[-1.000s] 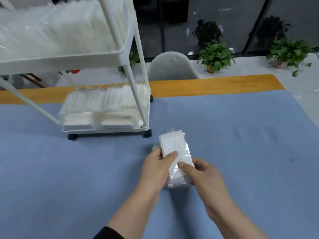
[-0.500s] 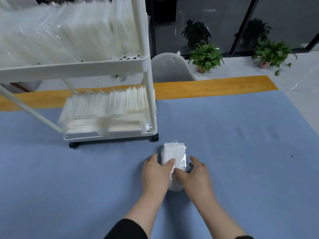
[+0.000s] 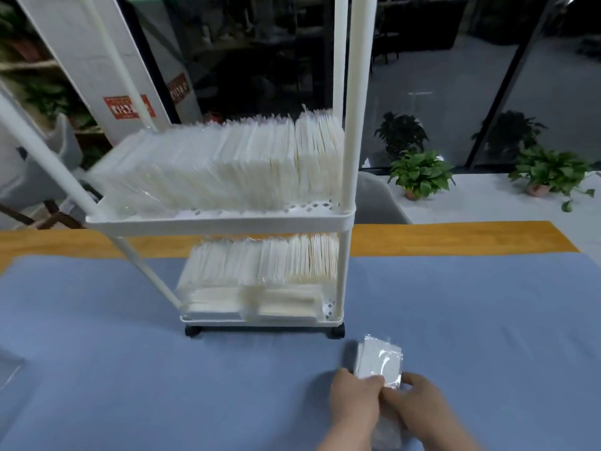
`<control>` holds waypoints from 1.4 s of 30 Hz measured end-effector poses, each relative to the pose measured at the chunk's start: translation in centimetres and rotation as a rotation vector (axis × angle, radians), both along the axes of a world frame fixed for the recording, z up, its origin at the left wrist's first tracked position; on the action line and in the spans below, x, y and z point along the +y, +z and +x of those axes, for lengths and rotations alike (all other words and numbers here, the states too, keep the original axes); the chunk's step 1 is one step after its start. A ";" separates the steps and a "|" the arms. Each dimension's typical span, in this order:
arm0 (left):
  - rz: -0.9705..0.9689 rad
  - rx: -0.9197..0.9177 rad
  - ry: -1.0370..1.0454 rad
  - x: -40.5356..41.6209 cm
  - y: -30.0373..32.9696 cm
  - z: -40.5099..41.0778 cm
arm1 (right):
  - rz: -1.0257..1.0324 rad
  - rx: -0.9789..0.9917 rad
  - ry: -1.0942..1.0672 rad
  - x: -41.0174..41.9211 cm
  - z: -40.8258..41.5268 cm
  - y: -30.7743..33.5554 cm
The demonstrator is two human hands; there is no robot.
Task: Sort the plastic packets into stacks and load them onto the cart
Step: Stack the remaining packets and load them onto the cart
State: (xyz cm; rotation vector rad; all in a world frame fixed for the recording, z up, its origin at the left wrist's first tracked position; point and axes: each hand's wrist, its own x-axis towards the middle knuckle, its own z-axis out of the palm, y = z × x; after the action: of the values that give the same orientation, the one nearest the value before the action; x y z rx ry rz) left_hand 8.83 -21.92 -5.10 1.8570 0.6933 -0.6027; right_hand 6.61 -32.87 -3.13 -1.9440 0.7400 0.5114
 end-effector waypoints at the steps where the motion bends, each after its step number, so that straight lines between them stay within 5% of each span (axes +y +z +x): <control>1: -0.011 0.017 -0.002 0.1 0.2 0.1 | 0.018 0.005 0.008 -0.3 0.2 0.0; 7: -0.133 -0.020 -0.014 1.0 0.9 0.2 | 0.097 0.069 0.064 -0.8 0.4 1.5; 14: -0.603 -0.252 0.231 0.9 0.9 -3.0 | 0.036 -0.325 0.069 -0.2 -1.5 2.8; 19: -0.490 -0.537 0.392 3.7 1.4 -3.8 | -0.665 -0.680 0.709 -3.0 -2.1 2.6; 22: -0.396 -0.581 0.164 3.2 1.6 -4.2 | -0.806 -0.691 0.900 -2.7 -2.5 0.2; 26: -0.250 -0.545 0.112 1.9 -0.8 -4.2 | -0.690 -0.622 0.757 -4.4 -3.9 -2.3; 32: -0.337 -0.543 0.148 0.5 -2.0 -4.2 | -0.256 -0.687 0.563 -5.2 -6.2 -4.4; 42: -0.420 -0.575 0.043 1.9 -0.6 -5.9 | -0.203 -0.595 0.581 -5.7 -5.4 -1.8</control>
State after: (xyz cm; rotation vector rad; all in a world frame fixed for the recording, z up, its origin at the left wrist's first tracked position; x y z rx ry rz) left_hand 2.97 -20.02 -5.73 1.5060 0.2011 -0.1453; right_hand 1.16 -38.58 -4.98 -2.3369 -0.1682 0.1686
